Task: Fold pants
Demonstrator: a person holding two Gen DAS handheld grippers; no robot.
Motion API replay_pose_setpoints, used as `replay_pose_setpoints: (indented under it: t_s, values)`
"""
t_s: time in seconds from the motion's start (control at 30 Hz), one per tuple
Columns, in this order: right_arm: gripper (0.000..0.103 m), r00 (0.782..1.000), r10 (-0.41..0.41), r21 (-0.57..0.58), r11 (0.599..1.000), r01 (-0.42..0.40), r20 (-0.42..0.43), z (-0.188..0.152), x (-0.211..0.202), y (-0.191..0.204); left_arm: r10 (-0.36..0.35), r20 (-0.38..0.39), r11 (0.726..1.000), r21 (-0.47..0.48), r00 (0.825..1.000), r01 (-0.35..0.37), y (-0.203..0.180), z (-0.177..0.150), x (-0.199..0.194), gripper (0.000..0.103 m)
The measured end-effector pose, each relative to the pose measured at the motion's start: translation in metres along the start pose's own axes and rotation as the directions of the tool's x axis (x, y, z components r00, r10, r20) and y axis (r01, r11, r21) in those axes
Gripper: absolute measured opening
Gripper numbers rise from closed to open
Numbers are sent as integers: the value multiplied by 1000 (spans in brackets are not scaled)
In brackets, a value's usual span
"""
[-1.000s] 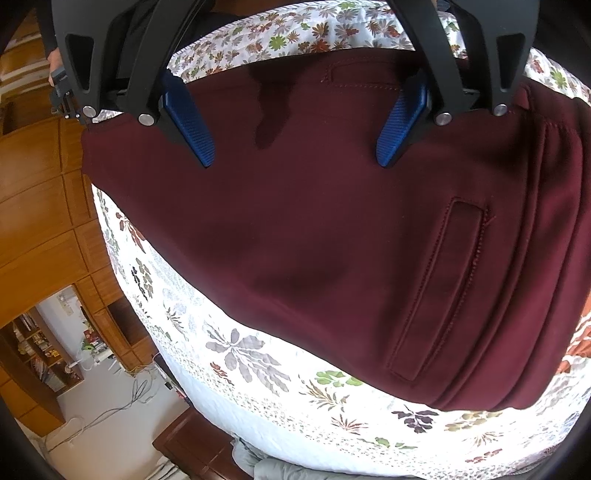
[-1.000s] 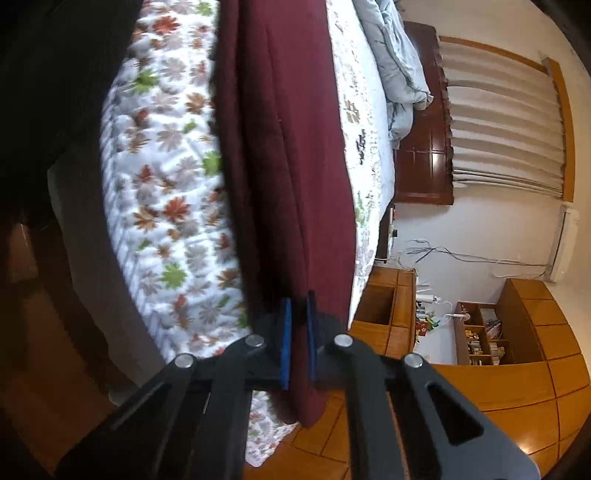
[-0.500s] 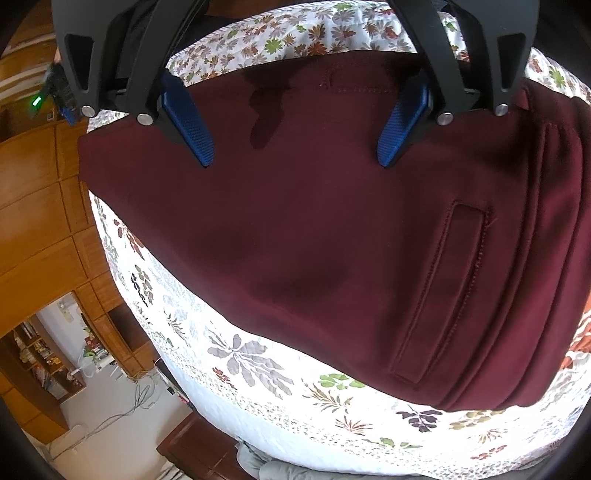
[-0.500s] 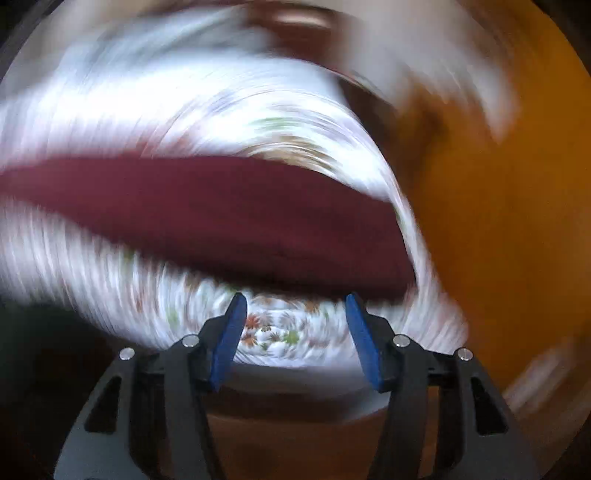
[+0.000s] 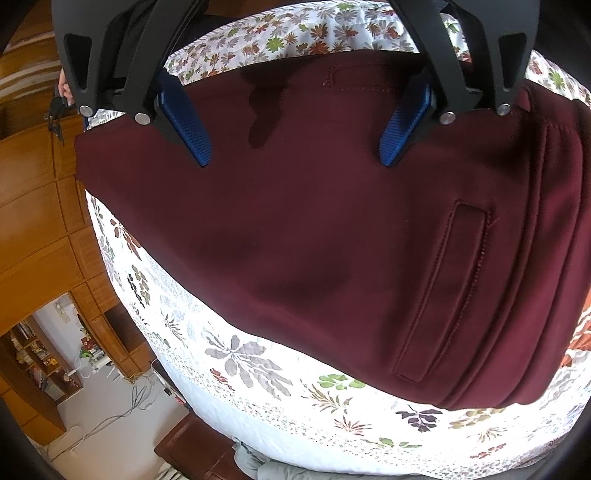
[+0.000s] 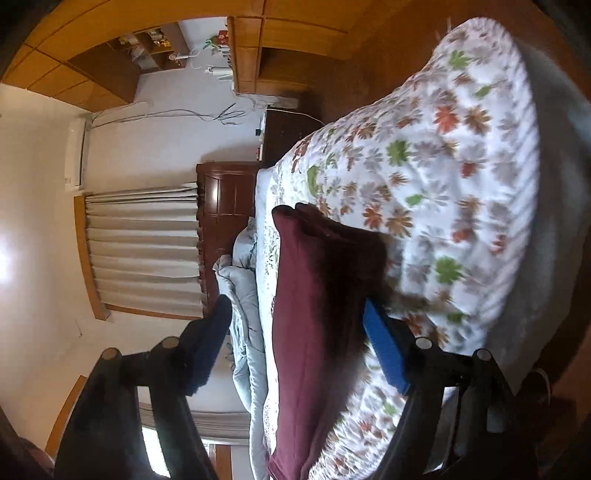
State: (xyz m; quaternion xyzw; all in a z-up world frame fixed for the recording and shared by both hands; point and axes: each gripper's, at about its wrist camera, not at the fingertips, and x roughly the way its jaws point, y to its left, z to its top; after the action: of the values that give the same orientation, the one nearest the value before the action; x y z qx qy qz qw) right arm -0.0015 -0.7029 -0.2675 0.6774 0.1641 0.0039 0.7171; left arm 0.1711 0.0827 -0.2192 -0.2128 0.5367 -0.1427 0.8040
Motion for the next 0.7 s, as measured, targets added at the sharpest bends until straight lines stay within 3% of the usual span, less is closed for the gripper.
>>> replay_pose_setpoints:
  t_s: [0.2,0.27,0.33,0.57,0.7]
  values:
    - [58,999,42,-81,996,-43,-18,6,2,13,-3,4,1000,2,1000,3,0,-1,0,93]
    - [53,999,-20,-89,996,18,-24,5,4,6,0,7,1000,2,1000,0,0,-2,0,93]
    - [41,999,-22,-53,998,20,-24,6,5,-4,2,6,1000,2,1000,-2,-1,-2,0,93]
    - [45,1000,27,-24,999,-27,8,1,3,-16,7,7,1000,3,1000,-7,-2,-3,0,94]
    - [48,997,74,-74,994,-76,-18,6,19,1,10,4,1000,5,1000,-10,-3,-2,0,95]
